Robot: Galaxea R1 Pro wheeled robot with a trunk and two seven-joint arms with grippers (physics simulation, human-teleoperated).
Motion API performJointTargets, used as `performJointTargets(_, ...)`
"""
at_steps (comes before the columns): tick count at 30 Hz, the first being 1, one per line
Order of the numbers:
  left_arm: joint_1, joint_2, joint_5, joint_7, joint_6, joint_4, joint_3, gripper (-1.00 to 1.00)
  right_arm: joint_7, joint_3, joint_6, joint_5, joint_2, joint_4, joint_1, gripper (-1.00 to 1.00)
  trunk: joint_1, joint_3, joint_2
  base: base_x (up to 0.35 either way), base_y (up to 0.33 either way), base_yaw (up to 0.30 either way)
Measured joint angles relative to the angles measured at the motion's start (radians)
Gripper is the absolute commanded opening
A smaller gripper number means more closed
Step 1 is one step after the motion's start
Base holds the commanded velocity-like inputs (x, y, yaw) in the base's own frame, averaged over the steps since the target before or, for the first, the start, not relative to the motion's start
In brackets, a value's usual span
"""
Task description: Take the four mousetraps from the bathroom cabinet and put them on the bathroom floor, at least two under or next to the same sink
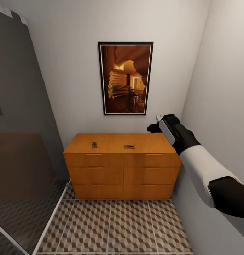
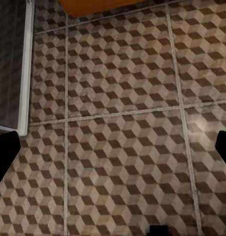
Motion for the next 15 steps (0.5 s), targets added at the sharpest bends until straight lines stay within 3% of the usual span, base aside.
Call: performJointTargets(15,0.000,0.000,0.000,0.000,0.000,0.000,0.000,1.00,0.000,-0.001,-0.032,0.000,0.000,0.048,0.000,1.00,0.000,0.000,0.000,0.290,0.156,0.000)
